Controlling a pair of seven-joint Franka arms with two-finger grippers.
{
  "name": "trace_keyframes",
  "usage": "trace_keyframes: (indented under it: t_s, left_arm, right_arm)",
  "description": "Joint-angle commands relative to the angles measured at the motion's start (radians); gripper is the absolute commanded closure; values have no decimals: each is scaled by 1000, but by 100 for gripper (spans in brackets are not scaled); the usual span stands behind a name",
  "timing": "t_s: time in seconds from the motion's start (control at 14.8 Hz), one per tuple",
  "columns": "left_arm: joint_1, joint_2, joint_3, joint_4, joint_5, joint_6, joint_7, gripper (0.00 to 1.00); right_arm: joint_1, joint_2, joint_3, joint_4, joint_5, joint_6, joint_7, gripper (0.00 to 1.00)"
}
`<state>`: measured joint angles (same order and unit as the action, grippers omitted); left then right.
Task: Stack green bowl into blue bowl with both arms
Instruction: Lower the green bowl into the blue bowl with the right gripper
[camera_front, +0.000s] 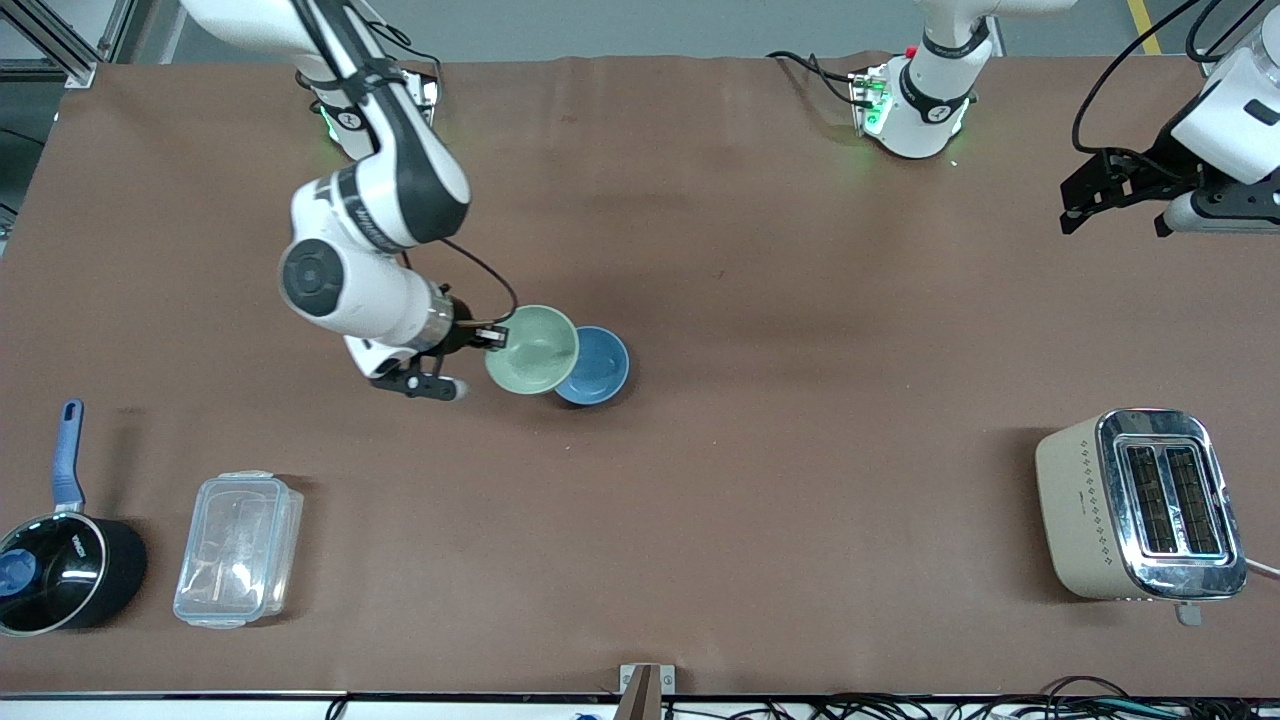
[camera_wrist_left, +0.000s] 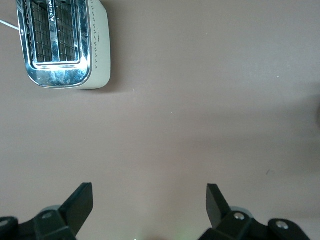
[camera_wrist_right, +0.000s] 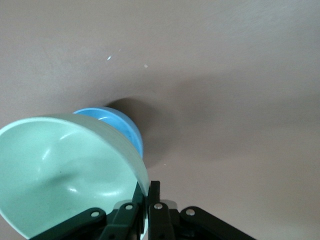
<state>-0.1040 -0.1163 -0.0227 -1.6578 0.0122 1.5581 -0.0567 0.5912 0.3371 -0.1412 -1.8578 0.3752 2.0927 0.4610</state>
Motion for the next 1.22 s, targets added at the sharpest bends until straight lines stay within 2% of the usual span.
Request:
trace_keyframes:
  t_s: [0.0, 0.41, 1.15]
  left_arm:
    - [3, -20, 4, -13, -14, 7, 0, 0]
    - [-3, -13, 4, -13, -11, 10, -2, 0]
    - [-6, -22, 1, -13, -11, -4, -3, 0]
  right_arm:
    - [31, 45, -12, -3, 40, 35, 5, 99]
    - [87, 106, -12, -9, 105, 122, 7, 98]
    - [101, 146, -12, -21, 106, 161, 5, 98]
